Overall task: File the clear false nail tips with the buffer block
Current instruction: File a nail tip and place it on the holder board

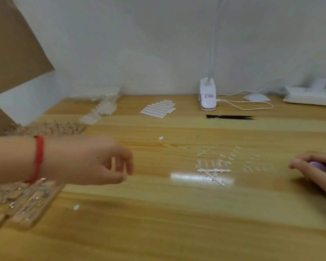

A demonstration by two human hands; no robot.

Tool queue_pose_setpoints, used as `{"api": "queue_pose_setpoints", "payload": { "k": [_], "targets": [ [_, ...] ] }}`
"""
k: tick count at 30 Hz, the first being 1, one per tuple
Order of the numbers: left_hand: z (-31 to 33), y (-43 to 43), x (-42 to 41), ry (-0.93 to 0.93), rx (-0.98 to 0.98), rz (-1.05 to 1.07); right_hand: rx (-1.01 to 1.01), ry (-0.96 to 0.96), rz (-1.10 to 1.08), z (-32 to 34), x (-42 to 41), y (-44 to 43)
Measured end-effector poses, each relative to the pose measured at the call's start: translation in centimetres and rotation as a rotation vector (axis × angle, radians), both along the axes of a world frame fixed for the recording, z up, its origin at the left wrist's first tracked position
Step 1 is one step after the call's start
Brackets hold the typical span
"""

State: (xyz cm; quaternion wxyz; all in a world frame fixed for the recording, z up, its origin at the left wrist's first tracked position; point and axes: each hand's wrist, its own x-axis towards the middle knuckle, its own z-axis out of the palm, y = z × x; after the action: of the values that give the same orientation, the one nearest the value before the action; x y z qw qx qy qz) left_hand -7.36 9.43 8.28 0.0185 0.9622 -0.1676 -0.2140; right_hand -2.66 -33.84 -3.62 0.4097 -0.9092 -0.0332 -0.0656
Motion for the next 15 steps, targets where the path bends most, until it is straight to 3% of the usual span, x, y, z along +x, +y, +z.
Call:
{"api": "queue_pose_setpoints", "payload": {
  "k": [6, 11, 15],
  "targets": [
    [-5.7, -7.6, 3.8, -0.240, -0.346, -0.007, 0.037, -0.316, 0.078, 1.8, -0.1, 5.7],
    [-7.5, -9.9, 5.7, -0.327, -0.382, -0.020, 0.011, -0.356, 0.117, 1.5, -0.6, 5.4],
    [-8.7, -9.9, 5.4, -0.404, -0.605, 0.112, 0.094, -0.366, 0.046, 0.4, 0.1, 4.5]
  ]
}}
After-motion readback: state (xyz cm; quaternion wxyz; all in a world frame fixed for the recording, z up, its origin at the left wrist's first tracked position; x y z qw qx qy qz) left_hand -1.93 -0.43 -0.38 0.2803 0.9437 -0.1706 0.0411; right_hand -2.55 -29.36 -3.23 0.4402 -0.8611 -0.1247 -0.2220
